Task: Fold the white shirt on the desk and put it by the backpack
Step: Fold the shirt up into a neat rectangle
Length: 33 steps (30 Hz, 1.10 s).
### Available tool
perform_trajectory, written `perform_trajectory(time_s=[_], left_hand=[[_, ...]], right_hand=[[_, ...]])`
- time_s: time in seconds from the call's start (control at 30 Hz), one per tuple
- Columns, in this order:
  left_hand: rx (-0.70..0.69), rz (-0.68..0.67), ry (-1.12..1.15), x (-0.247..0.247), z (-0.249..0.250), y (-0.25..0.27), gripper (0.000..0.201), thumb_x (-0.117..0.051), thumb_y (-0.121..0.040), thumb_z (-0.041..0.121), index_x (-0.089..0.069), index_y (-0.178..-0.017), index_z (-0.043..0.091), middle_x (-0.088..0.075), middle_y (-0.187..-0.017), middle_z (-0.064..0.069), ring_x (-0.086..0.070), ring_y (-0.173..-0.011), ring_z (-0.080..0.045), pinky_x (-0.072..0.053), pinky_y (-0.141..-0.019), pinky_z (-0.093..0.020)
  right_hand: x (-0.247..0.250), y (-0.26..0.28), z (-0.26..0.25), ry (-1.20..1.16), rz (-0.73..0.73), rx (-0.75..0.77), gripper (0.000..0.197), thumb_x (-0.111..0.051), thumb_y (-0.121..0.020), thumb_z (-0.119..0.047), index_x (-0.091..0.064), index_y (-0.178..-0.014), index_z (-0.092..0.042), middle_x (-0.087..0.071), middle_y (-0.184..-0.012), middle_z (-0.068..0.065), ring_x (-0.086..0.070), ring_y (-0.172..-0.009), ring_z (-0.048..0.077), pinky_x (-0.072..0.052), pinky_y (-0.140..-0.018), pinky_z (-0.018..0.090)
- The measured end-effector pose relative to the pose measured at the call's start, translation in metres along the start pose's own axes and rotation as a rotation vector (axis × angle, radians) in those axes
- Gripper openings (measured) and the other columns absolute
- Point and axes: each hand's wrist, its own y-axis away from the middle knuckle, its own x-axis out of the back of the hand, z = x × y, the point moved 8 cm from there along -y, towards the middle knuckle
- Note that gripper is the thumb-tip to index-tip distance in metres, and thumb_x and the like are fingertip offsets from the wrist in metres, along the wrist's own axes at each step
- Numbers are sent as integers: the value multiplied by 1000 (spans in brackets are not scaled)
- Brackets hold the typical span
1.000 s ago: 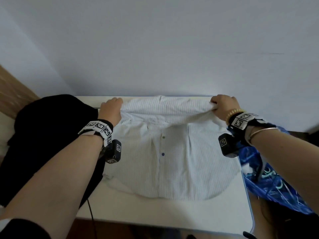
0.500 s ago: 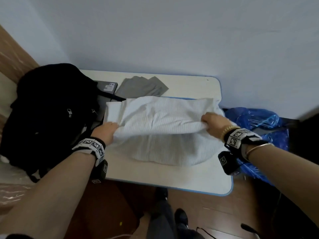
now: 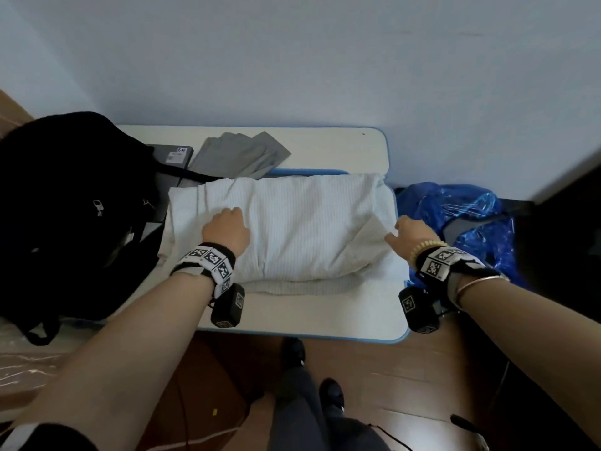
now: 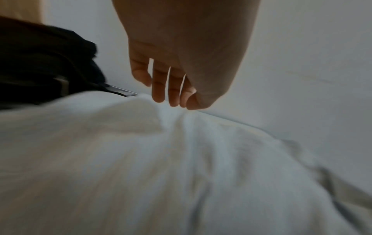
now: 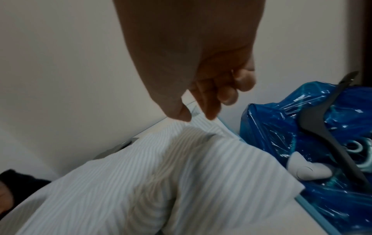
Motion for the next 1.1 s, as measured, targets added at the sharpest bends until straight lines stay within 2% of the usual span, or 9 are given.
perform_trajectory(time_s=[0.17,0.27,0.4,0.47,0.57,0.73,0.9,1.03,1.1], left_hand=[[-294,-163,99,-23,115,3,26,-39,-96,26,-53,-104,5,-59,-107,-12,-57,-94,-28,-45,-77,-36],[-424,-327,137,-46,167,14,32,-44,-96,35,-53,-111,7,-58,-113,-11,-56,-99,-26,-42,-79,-33],[-520,-428,158,-74,207,28,64,-58,-86,52,-45,-131,9,-53,-127,-10,-52,-114,-26,-41,-88,-34],[-557,-406,165,-81,218,33,86,-63,-78,59,-34,-141,8,-45,-139,-11,-44,-125,-27,-40,-100,-37],[-539,-314,225,-83,228,32,100,-61,-72,68,-26,-145,10,-36,-144,-12,-37,-130,-30,-36,-107,-42],[-707,-454,56,-98,244,50,49,-49,-89,50,-49,-128,20,-46,-121,-10,-39,-121,-30,-40,-94,-38],[-840,-397,197,-86,247,67,39,-45,-92,20,-53,-130,24,-45,-130,-7,-36,-121,-26,-39,-101,-40],[-740,-119,371,-62,226,53,23,-44,-91,10,-65,-99,12,-56,-101,-4,-48,-102,-20,-44,-91,-39],[-662,34,315,-51,215,42,21,-44,-92,14,-60,-106,13,-55,-108,-3,-49,-104,-22,-43,-91,-37]], right_hand=[[-36,9,28,-72,-210,-101,72,-59,-79,-53,-43,-127,-1,-63,-112,18,-61,-100,32,-50,-84,36],[-50,18,25,-117,-270,-29,62,-63,-78,-54,-48,-115,-6,-66,-88,9,-62,-75,23,-48,-68,29],[-54,14,29,-199,-196,29,36,-65,-80,-39,-48,-94,-11,-66,-94,12,-59,-67,23,-43,-54,26],[-52,13,28,-222,-197,46,14,-57,-86,-20,-50,-85,-8,-69,-91,17,-64,-60,26,-46,-48,23],[-48,16,36,-283,-194,-8,14,-53,-84,-15,-58,-81,-1,-70,-77,15,-68,-55,23,-56,-51,27],[-55,19,42,-383,-237,-55,29,-38,-91,-13,-60,-89,7,-71,-82,23,-72,-69,31,-61,-67,40],[-51,15,32,-484,-193,-85,63,-46,-86,-59,-60,-77,1,-71,-66,20,-70,-56,30,-60,-59,38],[-55,11,23,-515,-236,-67,27,-59,-88,-24,-51,-72,-3,-69,-71,22,-70,-58,31,-60,-60,45],[-47,10,19,-579,-183,-48,23,-57,-86,-14,-48,-67,-4,-64,-68,18,-67,-54,28,-60,-54,38]])
